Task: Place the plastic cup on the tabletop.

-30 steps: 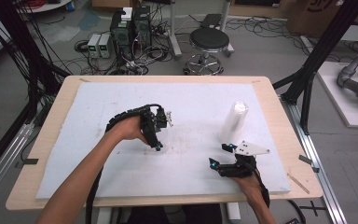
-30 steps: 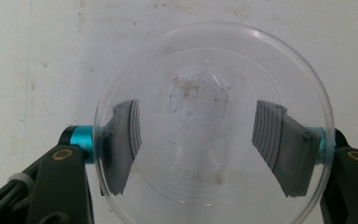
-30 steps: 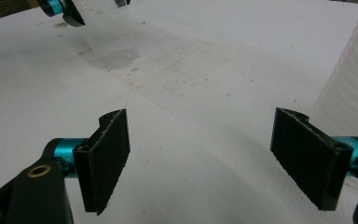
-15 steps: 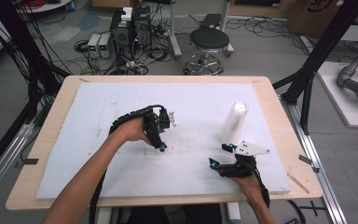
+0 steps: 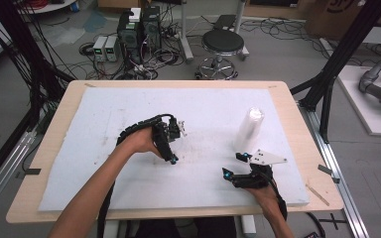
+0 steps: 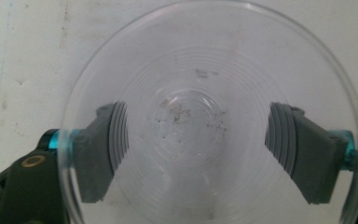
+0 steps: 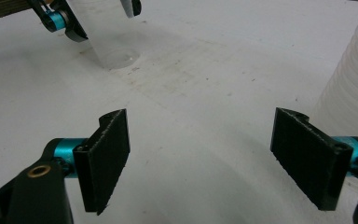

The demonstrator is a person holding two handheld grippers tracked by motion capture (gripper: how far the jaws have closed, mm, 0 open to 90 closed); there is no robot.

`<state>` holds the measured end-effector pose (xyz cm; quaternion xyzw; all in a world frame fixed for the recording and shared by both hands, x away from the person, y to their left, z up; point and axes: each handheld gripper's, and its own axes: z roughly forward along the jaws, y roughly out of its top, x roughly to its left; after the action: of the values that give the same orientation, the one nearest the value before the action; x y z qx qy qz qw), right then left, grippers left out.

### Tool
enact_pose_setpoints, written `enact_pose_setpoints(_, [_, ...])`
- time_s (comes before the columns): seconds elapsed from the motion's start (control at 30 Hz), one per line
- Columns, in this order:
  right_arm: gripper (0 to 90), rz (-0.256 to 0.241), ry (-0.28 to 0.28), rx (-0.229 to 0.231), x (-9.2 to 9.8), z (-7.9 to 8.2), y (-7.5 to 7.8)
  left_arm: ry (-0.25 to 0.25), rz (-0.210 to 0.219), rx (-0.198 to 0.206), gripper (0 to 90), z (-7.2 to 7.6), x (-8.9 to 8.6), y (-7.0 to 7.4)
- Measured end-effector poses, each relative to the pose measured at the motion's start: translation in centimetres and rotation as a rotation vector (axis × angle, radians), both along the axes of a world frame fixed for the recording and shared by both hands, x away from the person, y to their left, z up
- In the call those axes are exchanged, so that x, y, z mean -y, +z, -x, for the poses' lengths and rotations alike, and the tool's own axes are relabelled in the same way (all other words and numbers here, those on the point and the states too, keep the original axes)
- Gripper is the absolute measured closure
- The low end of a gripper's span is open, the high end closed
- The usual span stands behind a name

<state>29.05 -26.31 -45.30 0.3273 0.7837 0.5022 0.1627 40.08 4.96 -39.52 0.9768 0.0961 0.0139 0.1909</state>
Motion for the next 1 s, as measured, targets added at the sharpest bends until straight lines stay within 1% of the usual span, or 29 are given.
enact_pose_setpoints(0.07, [19.3,0.002,0.001,0.0,0.0,0.0,0.0,0.0,0.009,-0.006,16.7,0.0,0.0,0.0])
enact_pose_setpoints(0.2, [19.3,0.003,0.002,0.005,0.0,0.0,0.0,0.004,0.018,0.003,15.0,0.0,-0.2,0.1])
enact_pose_setpoints(0.3, [19.4,0.003,0.001,0.003,0.0,0.0,0.0,0.019,0.034,0.002,10.9,0.0,-0.4,0.2])
enact_pose_setpoints(0.47, [19.3,0.002,0.002,0.0,0.0,0.0,0.0,0.029,0.055,-0.002,9.7,0.3,-1.2,0.0])
enact_pose_setpoints(0.53, [19.4,0.003,0.001,0.003,0.0,0.0,0.0,0.041,0.059,0.011,9.1,0.4,-1.5,0.1])
enact_pose_setpoints(0.6, [19.3,0.003,0.006,0.003,0.0,0.0,0.0,0.051,0.093,0.009,8.7,0.5,-1.9,0.6])
enact_pose_setpoints(0.63, [19.3,0.002,0.006,0.006,0.0,0.0,0.0,0.049,0.101,0.009,8.7,0.6,-2.1,0.8])
enact_pose_setpoints(0.7, [19.4,0.003,0.005,0.008,0.0,0.1,0.0,0.046,0.099,0.0,8.6,0.7,-2.6,0.9])
enact_pose_setpoints(0.77, [19.3,-0.002,0.007,0.009,0.0,0.1,0.0,0.07,0.13,-0.008,8.6,0.9,-3.3,0.7])
enact_pose_setpoints(0.83, [19.4,-0.004,0.008,0.008,0.0,0.1,0.0,0.079,0.128,-0.008,8.6,1.0,-3.9,0.3])
enact_pose_setpoints(0.9, [19.3,-0.006,0.007,0.004,0.0,0.1,0.0,0.097,0.14,-0.011,8.6,1.2,-4.7,0.0])
enact_pose_setpoints(0.93, [19.3,-0.006,0.008,0.003,0.0,0.1,0.0,0.102,0.141,-0.005,8.6,1.4,-5.0,-0.1])
enact_pose_setpoints(1.0, [19.3,-0.008,0.01,0.001,0.0,0.1,0.0,0.12,0.167,-0.004,8.7,1.8,-5.8,-0.2])
